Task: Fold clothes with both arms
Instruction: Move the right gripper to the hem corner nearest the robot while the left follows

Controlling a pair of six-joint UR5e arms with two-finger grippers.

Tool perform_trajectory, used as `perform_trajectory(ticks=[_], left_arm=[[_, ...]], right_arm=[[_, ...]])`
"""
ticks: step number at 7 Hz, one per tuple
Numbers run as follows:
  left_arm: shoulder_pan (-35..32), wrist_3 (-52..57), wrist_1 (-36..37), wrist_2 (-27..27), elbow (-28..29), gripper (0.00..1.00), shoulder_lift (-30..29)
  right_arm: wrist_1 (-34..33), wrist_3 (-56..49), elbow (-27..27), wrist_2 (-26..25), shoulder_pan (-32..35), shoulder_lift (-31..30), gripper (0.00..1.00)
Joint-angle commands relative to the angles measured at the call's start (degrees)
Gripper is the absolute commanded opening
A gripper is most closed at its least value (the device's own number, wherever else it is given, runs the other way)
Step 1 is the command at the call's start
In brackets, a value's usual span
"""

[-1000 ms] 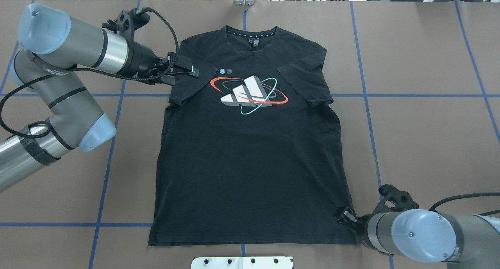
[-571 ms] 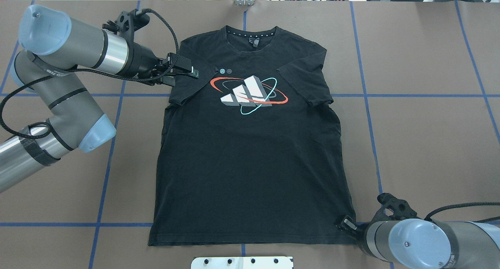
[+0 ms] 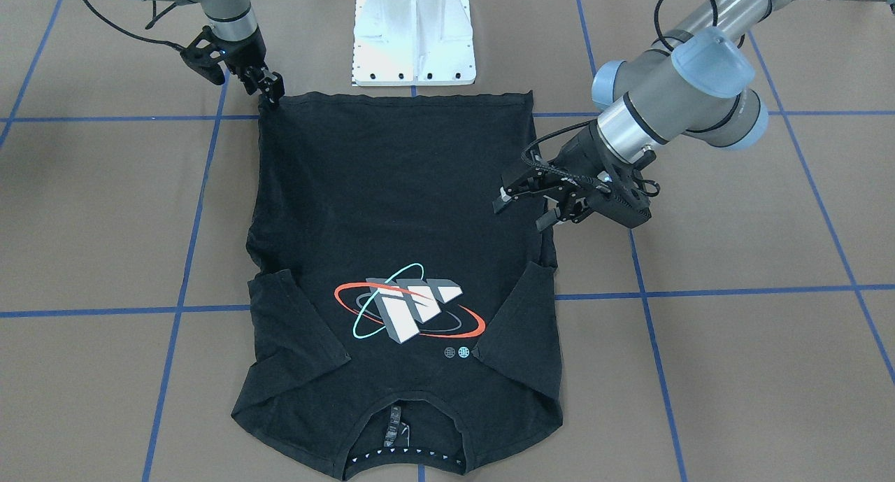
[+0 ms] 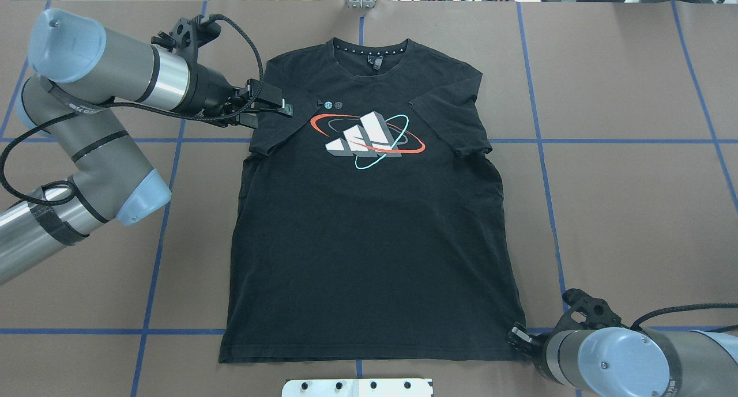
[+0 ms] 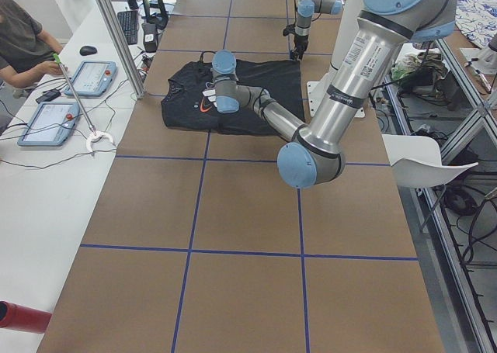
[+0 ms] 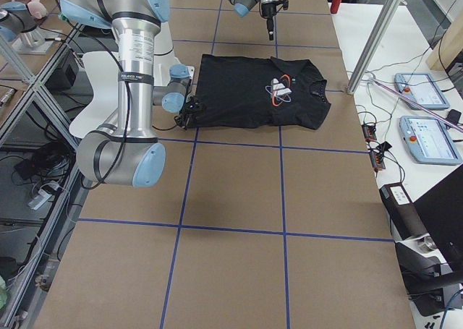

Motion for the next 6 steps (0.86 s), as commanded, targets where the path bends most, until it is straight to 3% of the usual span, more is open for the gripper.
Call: perform_trajectory(ticks=[1,4,5,6], left_arm=[[0.0,0.0,0.0,0.1,0.0,0.92,0.1],[0.0,-0.3,0.1,0.1,-0.4,0.92,0.5],[1.8,-8.4,0.1,2.2,-3.3,0.91,2.9],[7.1,-12.5,0.2,8.8,-10.8,0.91,9.6]], right_arm=[[0.0,0.3,0.0,0.0,-0.2,0.0,0.02],[-0.1,0.4,2.8,0.2,0.1,-0.1,0.00],[-0.1,0.4,3.4,0.5,0.1,-0.2,0.00],[-0.1,0.4,3.6,0.6,0.1,-0.9,0.00]])
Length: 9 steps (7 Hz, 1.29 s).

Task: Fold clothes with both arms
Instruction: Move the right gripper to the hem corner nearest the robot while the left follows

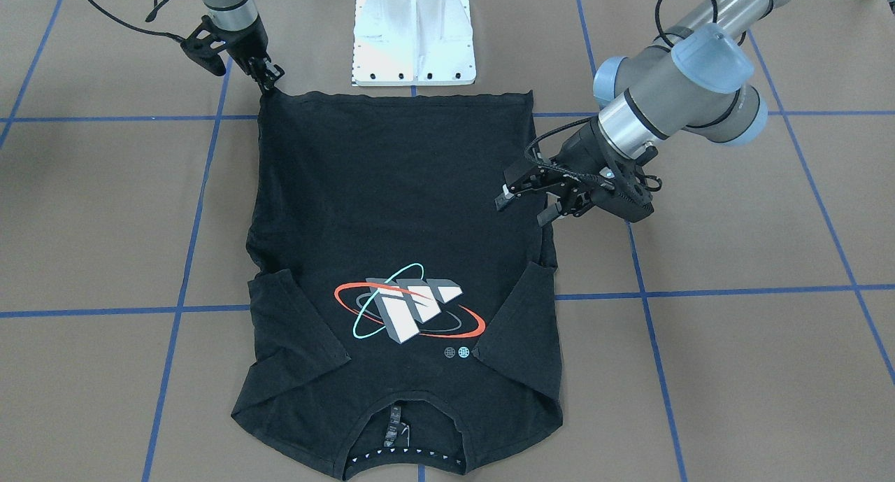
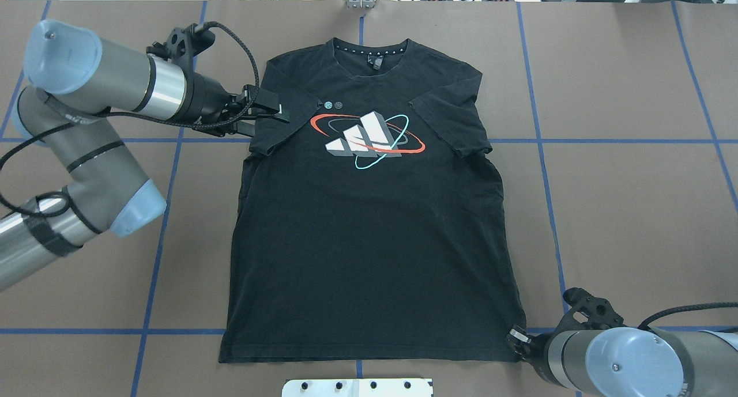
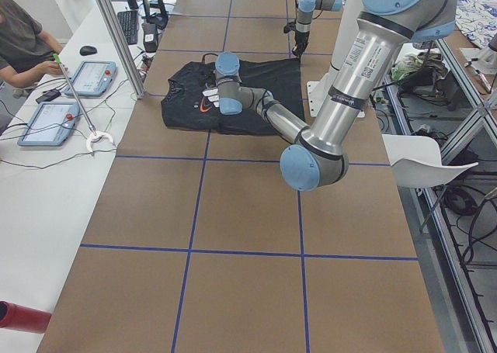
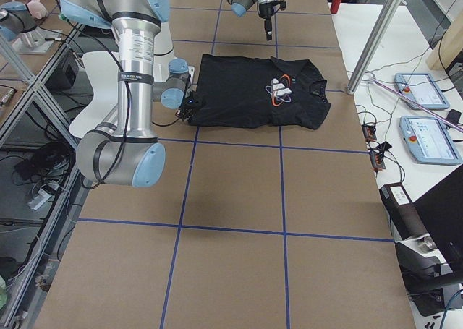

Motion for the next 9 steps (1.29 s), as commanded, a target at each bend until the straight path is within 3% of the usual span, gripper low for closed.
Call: perform_trajectory(ticks=[1,2,3,6,9], left_arm=[[9.4,-6.1,3.7,9.4,-17.2,0.91,14.4],[13.4,-8.7,15.8,12.3,-25.0,0.91,17.3],[24.0,-13.5,23.9,23.9,-26.7,0.91,17.4],[33.8,-14.5,24.8,30.2,-26.8,0.86,23.8],[37.3,-18.1,25.2,29.7,-25.0,0.78,24.5]], right_arm=[[0.0,-0.1,1.5,0.4,0.0,-0.7,0.00],[-0.1,-0.1,1.7,0.4,0.0,-0.7,0.00],[-0.1,0.0,1.7,0.4,0.1,-0.7,0.00],[-0.1,-0.1,1.8,0.4,0.1,-0.7,0.00],[-0.1,0.0,1.9,0.4,0.1,-0.7,0.00]])
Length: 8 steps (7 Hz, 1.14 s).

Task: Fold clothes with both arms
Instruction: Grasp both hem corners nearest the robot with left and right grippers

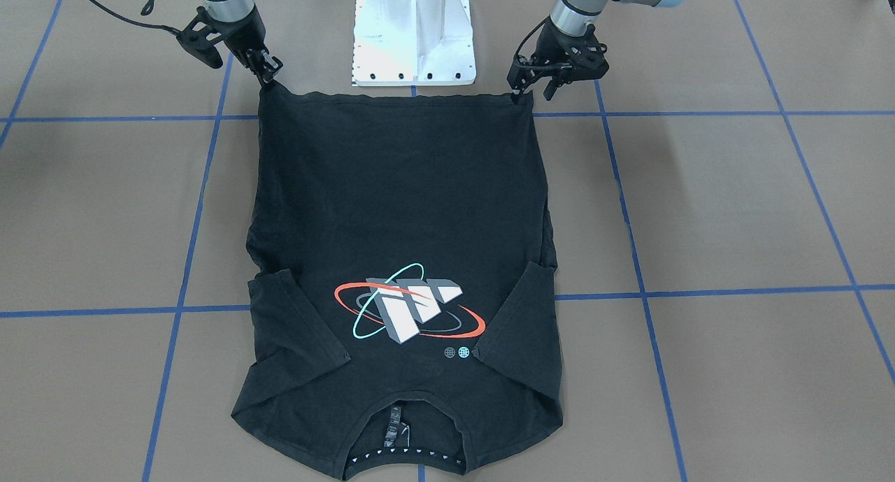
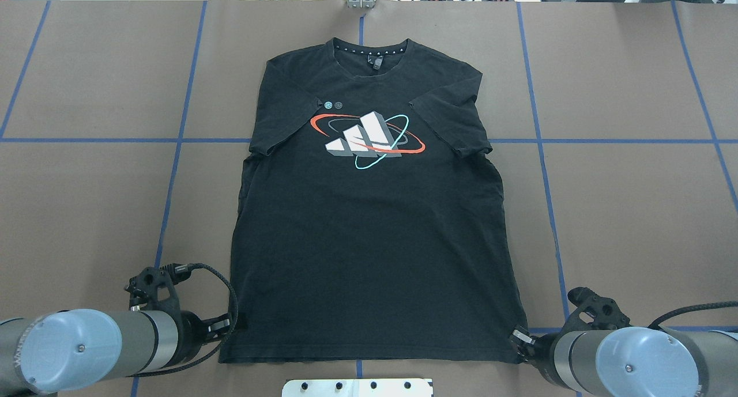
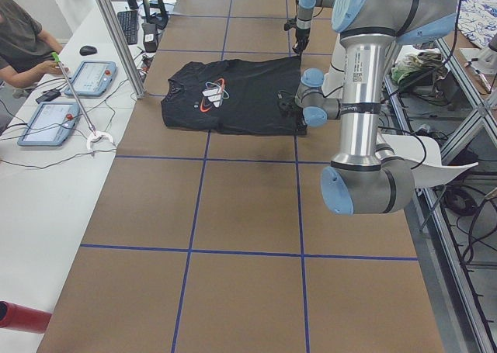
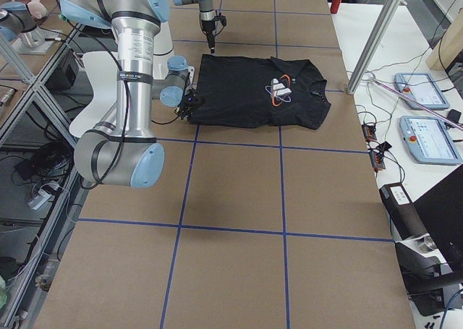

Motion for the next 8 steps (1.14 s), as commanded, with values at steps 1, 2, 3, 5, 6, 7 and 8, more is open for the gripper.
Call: perform_trajectory(ticks=[1,2,3,5,6,7,8], left_arm=[[1.8,-0.5,0.0,0.0,1.7,0.76,0.0],[2.2,-0.5,0.0,-0.1,1.8,0.75,0.0],[2.9,-0.6,0.0,-0.1,1.7,0.72,0.0],[3.2,-1.8,0.0,-0.1,1.9,0.60,0.0],[3.3,-2.2,0.0,-0.1,1.8,0.54,0.0],[3.5,-2.6,0.0,-0.1,1.9,0.48,0.0],[3.7,-2.6,0.0,-0.1,1.9,0.48,0.0]], right_arm=[[0.0,0.0,0.6,0.1,0.0,0.0,0.00],[-0.1,0.0,0.7,0.1,0.0,0.0,0.00],[-0.1,0.0,0.7,0.1,0.0,0.0,0.00],[-0.3,0.0,0.8,0.0,0.0,-0.6,0.00],[-0.4,0.0,0.8,0.1,0.0,-0.6,0.00],[-0.4,0.0,0.9,0.0,-0.1,-0.5,0.00],[-0.4,0.0,0.9,0.0,-0.1,-0.6,0.00]])
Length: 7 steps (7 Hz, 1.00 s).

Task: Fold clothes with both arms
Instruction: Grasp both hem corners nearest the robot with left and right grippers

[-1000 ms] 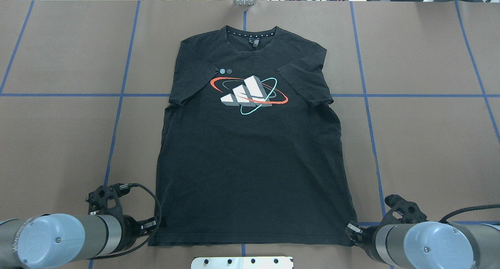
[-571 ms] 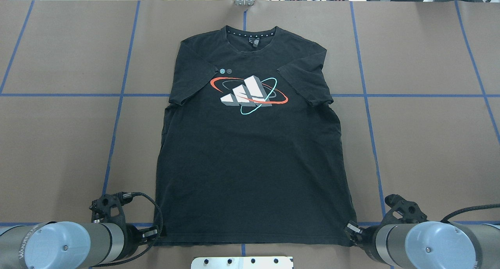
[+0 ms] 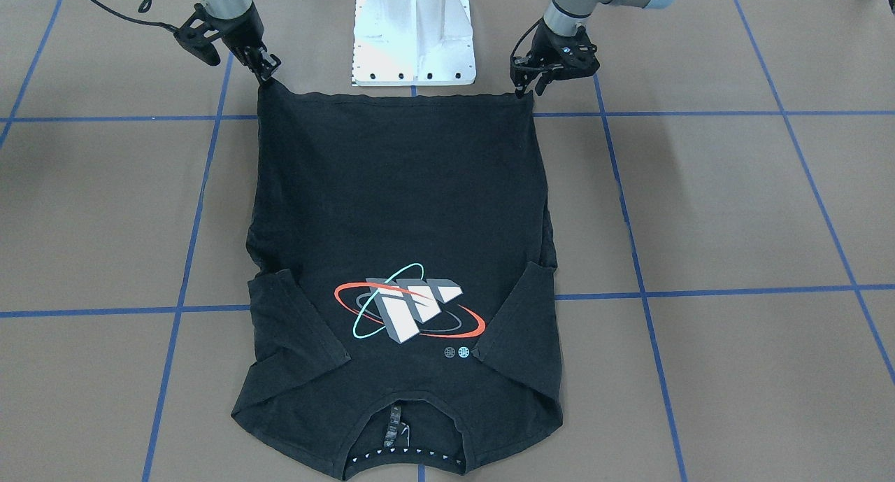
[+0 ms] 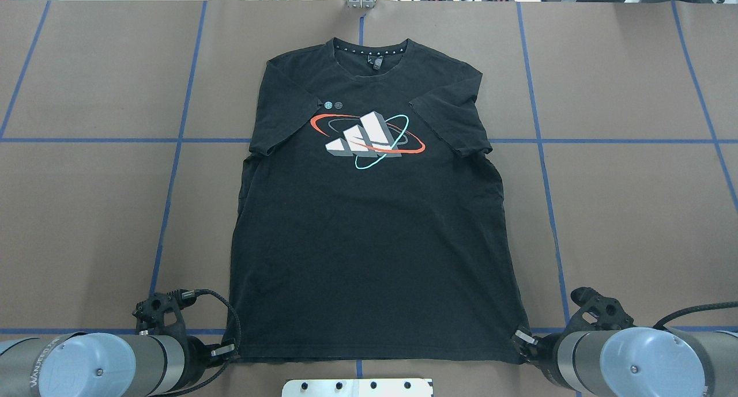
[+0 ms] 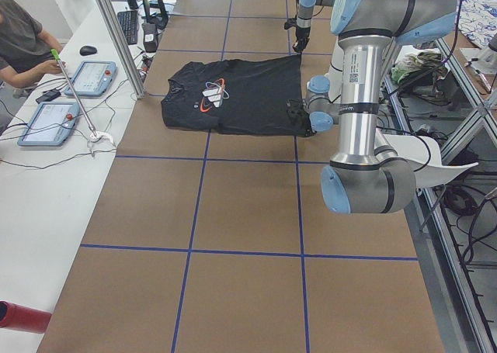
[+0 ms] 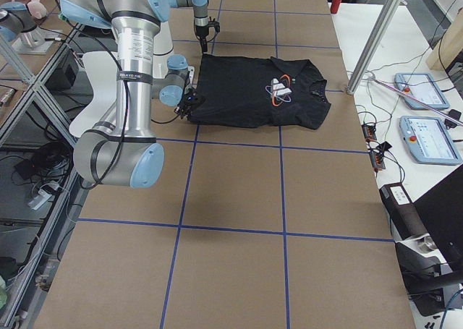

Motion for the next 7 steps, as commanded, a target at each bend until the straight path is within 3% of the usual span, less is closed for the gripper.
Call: perform_trajectory(ticks=[1,3,4,5,7], left_arm=[[0.4,-0.2,0.0,0.0,0.0,0.48,0.0],[0.7,-0.3,0.0,0.0,-0.1,0.44,0.0],[0.7,-0.3,0.1,0.0,0.0,0.35,0.0],[0.7,-0.3,0.1,0.0,-0.1,0.00,0.0],[0.2,-0.3,0.2,-0.1,-1.8,0.00,0.4]], right_arm=[[0.0,0.0,0.0,0.0,0.0,0.0,0.00],[0.0,0.0,-0.1,0.1,0.0,-0.1,0.00],[0.0,-0.1,-0.1,0.1,0.0,-0.1,0.00],[0.0,0.0,-0.1,0.1,0.0,-0.1,0.00],[0.0,-0.1,0.0,0.1,0.0,-0.1,0.00]])
